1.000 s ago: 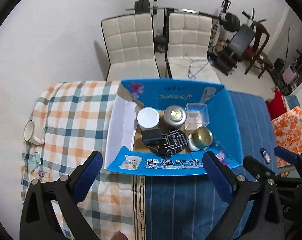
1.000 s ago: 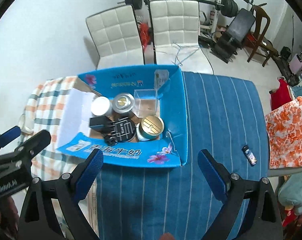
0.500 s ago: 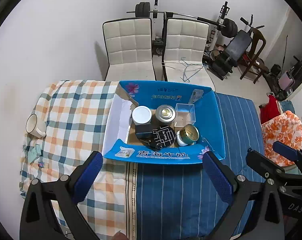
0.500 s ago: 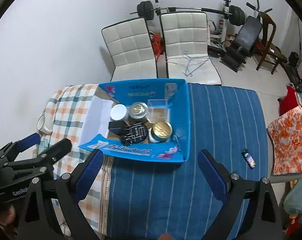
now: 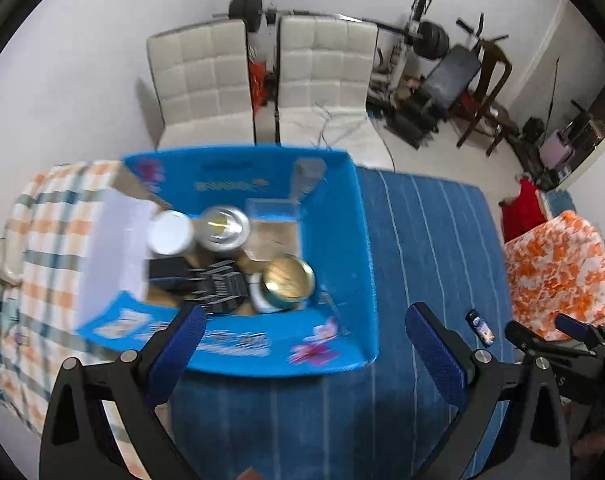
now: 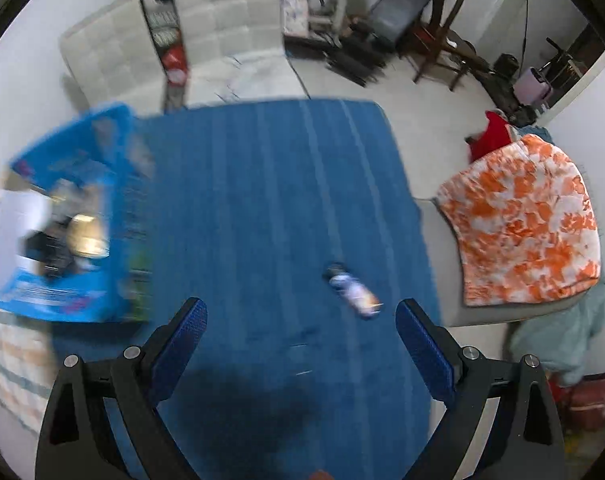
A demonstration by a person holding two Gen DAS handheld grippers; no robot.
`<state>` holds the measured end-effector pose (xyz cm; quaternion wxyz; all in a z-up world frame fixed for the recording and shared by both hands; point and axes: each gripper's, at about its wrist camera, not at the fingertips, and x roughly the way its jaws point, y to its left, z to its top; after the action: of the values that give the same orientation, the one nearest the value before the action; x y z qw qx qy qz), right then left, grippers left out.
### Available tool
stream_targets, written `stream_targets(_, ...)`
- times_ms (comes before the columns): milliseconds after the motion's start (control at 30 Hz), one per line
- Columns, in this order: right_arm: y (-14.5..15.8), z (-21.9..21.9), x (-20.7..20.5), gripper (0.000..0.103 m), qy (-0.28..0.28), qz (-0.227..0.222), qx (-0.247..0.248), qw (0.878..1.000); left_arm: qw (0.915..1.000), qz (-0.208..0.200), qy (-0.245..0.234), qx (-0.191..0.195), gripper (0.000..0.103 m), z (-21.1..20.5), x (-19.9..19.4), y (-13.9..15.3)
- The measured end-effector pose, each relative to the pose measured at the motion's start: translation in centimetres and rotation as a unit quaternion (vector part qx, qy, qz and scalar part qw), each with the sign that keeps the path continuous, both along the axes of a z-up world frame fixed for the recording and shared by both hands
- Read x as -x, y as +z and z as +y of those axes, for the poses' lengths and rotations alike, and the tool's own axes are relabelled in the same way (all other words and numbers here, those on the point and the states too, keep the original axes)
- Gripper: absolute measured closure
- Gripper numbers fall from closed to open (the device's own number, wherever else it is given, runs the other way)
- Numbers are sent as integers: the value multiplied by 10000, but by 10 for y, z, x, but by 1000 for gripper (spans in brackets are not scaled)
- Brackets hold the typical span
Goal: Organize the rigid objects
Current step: 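Withdraw both tools and move the right tool toward the small bottle, then grasp the small blue-white bottle with the right tool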
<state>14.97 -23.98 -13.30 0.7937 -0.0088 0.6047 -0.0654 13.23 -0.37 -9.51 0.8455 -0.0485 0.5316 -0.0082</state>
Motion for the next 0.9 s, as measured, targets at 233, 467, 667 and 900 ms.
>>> stream_targets(233, -131, -61, -40, 6, -61, 859, 145, 9962, 9992, 317, 105, -219, 0, -45, -33, -54)
stream_targets(467, -180, -94, -47, 4, -437, 784, -372, 9953, 9985, 470, -4, -265, 0, -65, -45, -70)
stream_targets(667, -169, -68, -34, 72, -351, 670, -307, 9967, 9979, 492, -157, -393, 0, -69, -43, -70)
stream_targets(900, -156, -37, -17, 76, -516, 669, -555, 9949, 9977, 433, -230, -470, 0, -61, -32, -64)
